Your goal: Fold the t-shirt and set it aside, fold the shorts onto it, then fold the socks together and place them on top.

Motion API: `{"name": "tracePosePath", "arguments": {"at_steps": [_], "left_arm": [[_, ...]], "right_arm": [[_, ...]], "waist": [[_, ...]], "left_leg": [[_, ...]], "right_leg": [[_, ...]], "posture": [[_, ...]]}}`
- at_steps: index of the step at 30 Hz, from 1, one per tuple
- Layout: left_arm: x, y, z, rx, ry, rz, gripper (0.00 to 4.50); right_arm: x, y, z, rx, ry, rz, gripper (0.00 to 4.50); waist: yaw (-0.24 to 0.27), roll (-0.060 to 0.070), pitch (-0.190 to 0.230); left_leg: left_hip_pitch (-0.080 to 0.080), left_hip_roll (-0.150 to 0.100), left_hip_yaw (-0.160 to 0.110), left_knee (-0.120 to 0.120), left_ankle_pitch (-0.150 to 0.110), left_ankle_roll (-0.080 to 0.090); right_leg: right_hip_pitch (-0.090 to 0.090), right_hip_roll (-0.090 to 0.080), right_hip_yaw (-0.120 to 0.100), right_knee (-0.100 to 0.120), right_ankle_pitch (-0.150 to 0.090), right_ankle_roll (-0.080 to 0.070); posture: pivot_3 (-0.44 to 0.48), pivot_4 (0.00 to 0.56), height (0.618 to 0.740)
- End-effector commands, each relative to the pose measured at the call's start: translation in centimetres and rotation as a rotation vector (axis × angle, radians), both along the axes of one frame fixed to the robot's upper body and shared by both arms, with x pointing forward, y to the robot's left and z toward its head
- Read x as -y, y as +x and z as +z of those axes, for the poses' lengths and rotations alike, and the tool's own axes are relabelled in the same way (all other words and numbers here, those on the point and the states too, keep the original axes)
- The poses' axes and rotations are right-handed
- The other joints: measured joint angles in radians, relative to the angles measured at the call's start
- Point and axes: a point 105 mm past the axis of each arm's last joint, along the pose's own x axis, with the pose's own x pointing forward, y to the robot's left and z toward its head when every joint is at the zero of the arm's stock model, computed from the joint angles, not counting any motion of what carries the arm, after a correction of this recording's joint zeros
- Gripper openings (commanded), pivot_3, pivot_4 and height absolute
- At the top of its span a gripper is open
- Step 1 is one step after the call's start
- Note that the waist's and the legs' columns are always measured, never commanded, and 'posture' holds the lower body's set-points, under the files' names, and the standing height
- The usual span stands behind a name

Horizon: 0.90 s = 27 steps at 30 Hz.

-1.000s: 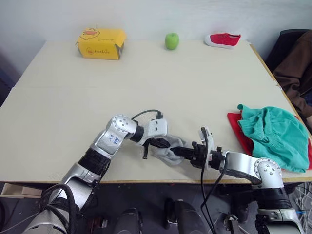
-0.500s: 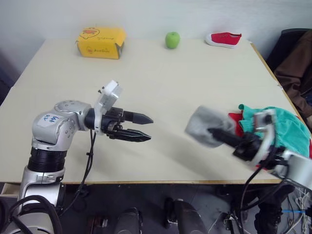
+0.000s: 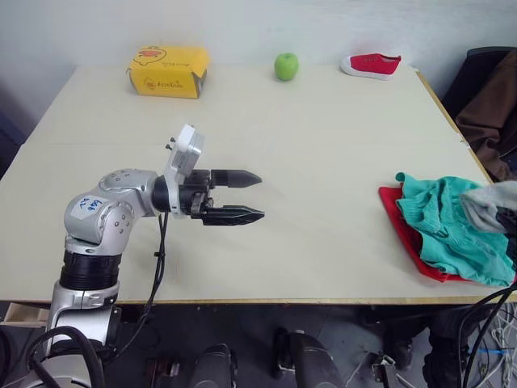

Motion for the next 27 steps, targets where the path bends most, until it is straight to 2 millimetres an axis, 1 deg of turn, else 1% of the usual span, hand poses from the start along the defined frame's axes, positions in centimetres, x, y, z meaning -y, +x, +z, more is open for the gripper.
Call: {"name": "tracePosePath", "arguments": {"at_steps": [1,2,3,4,6,8,10,12,13,14,16,18,19,20,22,24,26,27], "left_arm": [[-0.2,-0.5,1.3,0.047,-0.022,-0.008,4.50],[-0.2,-0.4,1.3,0.049,-0.018,-0.004,4.50],[-0.2,-0.3,1.2,0.046,-0.016,0.000,4.50],[-0.3,-0.2,1.2,0.038,-0.019,0.006,4.50],[-0.4,-0.1,1.2,0.017,-0.024,0.010,4.50],[-0.6,-0.1,1.2,0.003,-0.020,0.008,4.50],[-0.9,-0.2,1.2,-0.017,-0.014,0.012,4.50],[-1.6,-0.3,1.3,-0.043,-0.010,0.016,4.50],[-1.8,-0.3,1.4,-0.049,-0.009,0.017,4.50],[-2.3,-0.3,1.5,-0.055,-0.006,0.024,4.50],[-2.8,-0.4,1.6,-0.061,-0.002,0.032,4.50],[-3.9,-0.5,1.8,-0.063,0.012,0.048,4.50],[-4.6,-0.3,2.1,-0.059,0.015,0.071,4.50],[-5.1,-0.3,2.4,-0.059,0.015,0.086,4.50],[-6.0,-0.4,3.0,-0.066,0.006,0.088,4.50],[-6.7,-0.6,3.4,-0.064,-0.002,0.093,4.50],[-7.2,-0.5,3.6,-0.063,-0.002,0.111,4.50],[-7.4,-0.6,3.7,-0.075,-0.010,0.109,4.50]], "right_arm": [[0.3,1.0,-1.2,0.000,0.015,-0.010,0.29],[0.4,1.4,-2.0,-0.018,0.023,-0.014,1.00],[0.4,1.7,-2.8,-0.050,0.010,-0.013,1.14],[0.7,1.9,-3.5,-0.079,-0.016,-0.016,1.45],[1.4,1.8,-4.1,-0.107,-0.035,-0.047,2.21],[2.0,1.3,-3.9,-0.117,-0.059,-0.056,2.85],[2.3,0.5,-3.3,-0.130,-0.114,-0.029,3.59],[2.2,-0.6,-2.4,-0.158,-0.224,0.036,4.30],[2.1,-0.9,-2.1,-0.168,-0.256,0.059,4.44],[2.0,-1.8,-1.4,-0.185,-0.308,0.107,4.44],[1.8,-2.7,-0.6,-0.204,-0.356,0.164,4.44],[2.0,-4.5,1.4,-0.246,-0.528,0.263,4.44],[2.5,-5.5,3.0,-0.267,-0.647,0.306,4.44],[2.8,-6.1,4.3,-0.275,-0.770,0.352,4.44],[3.3,-7.0,6.6,-0.287,-0.979,0.432,4.44],[3.5,-7.4,9.0,-0.266,-1.103,0.479,4.44],[3.7,-7.5,10.3,-0.259,-1.183,0.500,4.44],[3.7,-7.6,10.5,-0.270,-1.201,0.520,4.44]], "waist": [[-0.001,0.001,0.000],[-0.002,0.001,0.000],[-0.005,0.001,0.000],[-0.006,0.001,0.000],[-0.006,0.001,0.000],[-0.004,0.001,0.000],[0.002,0.001,0.000],[0.008,0.001,0.000],[0.010,0.002,0.001],[0.010,0.002,0.001],[0.007,0.002,0.001],[0.005,0.004,0.002],[0.004,0.008,0.003],[0.003,0.010,0.004],[-0.003,0.011,0.006],[-0.009,0.009,0.007],[-0.012,0.006,0.009],[-0.012,0.005,0.009]], "left_leg": [[0.001,0.000,0.001,-0.001,0.000,0.000],[0.001,0.000,0.002,-0.001,0.000,0.000],[0.001,0.000,0.002,-0.001,0.000,0.000],[0.001,0.000,0.002,-0.001,0.000,0.000],[0.001,0.000,0.003,-0.001,0.000,0.000],[0.001,0.000,0.003,-0.002,0.000,-0.001],[0.001,0.000,0.003,-0.001,0.000,0.000],[0.001,0.000,0.002,0.000,0.000,0.000],[0.001,-0.001,0.002,0.000,0.000,0.000],[0.001,-0.001,0.001,0.000,0.000,0.000],[0.001,-0.001,0.002,-0.001,0.000,0.000],[0.000,-0.001,0.003,-0.001,-0.001,0.001],[0.001,-0.001,0.003,-0.002,-0.001,0.001],[0.001,-0.001,0.004,-0.002,-0.002,0.001],[0.002,-0.001,0.006,-0.003,-0.002,0.001],[0.004,0.001,0.008,-0.005,-0.002,0.000],[0.004,0.002,0.008,-0.006,-0.003,-0.001],[0.004,0.002,0.008,-0.006,-0.002,-0.001]], "right_leg": [[0.000,0.000,0.001,0.000,0.000,0.000],[0.000,0.000,0.002,0.000,0.000,0.000],[0.000,0.000,0.002,0.000,0.000,0.000],[0.000,0.001,0.002,0.001,0.000,0.000],[0.000,0.001,0.003,0.001,0.000,0.000],[-0.001,0.001,0.003,0.001,0.000,0.000],[-0.001,0.000,0.003,0.000,0.000,0.000],[-0.001,0.000,0.002,0.000,0.000,0.000],[-0.001,0.000,0.002,0.000,0.000,0.000],[-0.001,0.000,0.002,0.000,0.000,0.000],[-0.001,0.000,0.002,-0.001,0.000,0.000],[-0.001,0.000,0.003,-0.001,-0.001,0.001],[-0.001,0.000,0.004,-0.001,-0.001,0.002],[-0.001,0.000,0.004,-0.001,-0.002,0.005],[-0.002,0.002,0.007,-0.001,-0.004,0.009],[-0.002,0.005,0.009,-0.002,-0.005,0.009],[-0.002,0.006,0.009,-0.003,-0.005,0.009],[-0.002,0.006,0.009,-0.003,-0.005,0.009]], "posture": [[0.000,0.150,0.740],[0.000,0.150,0.740],[0.000,0.150,0.740],[0.000,0.150,0.740],[0.000,0.150,0.740],[0.000,0.150,0.740],[0.000,0.150,0.740],[0.000,0.150,0.740],[0.000,0.150,0.740],[0.000,0.150,0.740],[0.000,0.150,0.740],[0.000,0.150,0.740],[0.000,0.150,0.740],[0.000,0.150,0.740],[0.000,0.150,0.740],[0.000,0.150,0.740],[0.000,0.150,0.740],[0.000,0.150,0.740]]}}
